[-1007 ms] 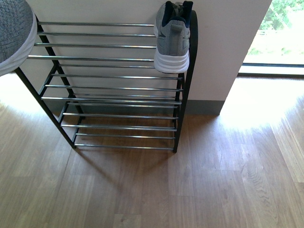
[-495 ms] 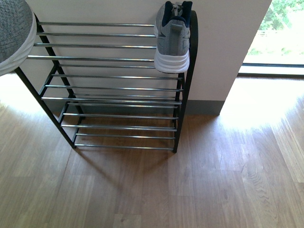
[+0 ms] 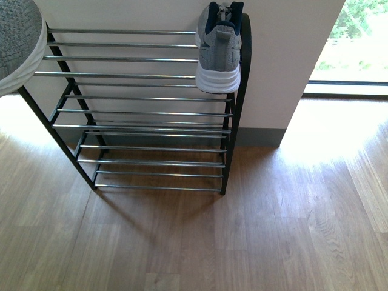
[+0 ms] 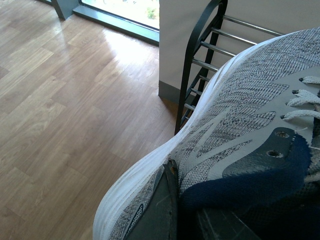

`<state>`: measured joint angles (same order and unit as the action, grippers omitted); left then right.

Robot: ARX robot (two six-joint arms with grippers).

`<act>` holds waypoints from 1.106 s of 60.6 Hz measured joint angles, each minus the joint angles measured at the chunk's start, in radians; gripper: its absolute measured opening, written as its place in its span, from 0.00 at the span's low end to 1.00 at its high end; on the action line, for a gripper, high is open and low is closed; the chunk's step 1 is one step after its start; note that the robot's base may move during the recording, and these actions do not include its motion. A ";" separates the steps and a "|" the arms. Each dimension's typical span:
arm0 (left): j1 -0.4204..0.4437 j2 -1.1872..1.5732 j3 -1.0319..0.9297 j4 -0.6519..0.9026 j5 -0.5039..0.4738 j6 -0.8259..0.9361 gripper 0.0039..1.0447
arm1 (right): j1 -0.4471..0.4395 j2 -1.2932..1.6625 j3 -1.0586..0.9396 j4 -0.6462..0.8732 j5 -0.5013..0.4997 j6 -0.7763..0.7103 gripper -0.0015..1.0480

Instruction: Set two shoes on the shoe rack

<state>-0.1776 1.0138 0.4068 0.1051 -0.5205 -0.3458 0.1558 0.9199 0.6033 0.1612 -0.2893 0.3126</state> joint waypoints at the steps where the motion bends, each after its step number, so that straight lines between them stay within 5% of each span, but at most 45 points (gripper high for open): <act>1: 0.000 0.000 0.000 0.000 0.000 0.000 0.01 | 0.000 0.000 0.000 0.000 0.000 0.000 0.91; 7: -0.001 0.000 0.000 0.000 0.000 0.000 0.01 | 0.038 -0.024 -0.090 0.185 0.311 -0.146 0.77; 12: -0.001 0.000 0.000 0.000 -0.002 0.000 0.01 | 0.031 -0.061 -0.159 0.253 0.435 -0.221 0.66; 36: -0.002 0.000 0.000 0.000 -0.001 0.000 0.01 | -0.057 -0.245 -0.401 0.299 0.383 -0.303 0.02; 44: -0.002 0.000 0.000 0.000 0.001 0.000 0.01 | -0.149 -0.324 -0.463 0.288 0.296 -0.309 0.02; 67: -0.002 0.000 0.000 0.000 0.000 0.000 0.01 | -0.153 -0.479 -0.539 0.210 0.291 -0.309 0.02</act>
<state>-0.1795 1.0138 0.4068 0.1051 -0.5209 -0.3454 0.0032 0.4408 0.0639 0.3714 0.0017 0.0040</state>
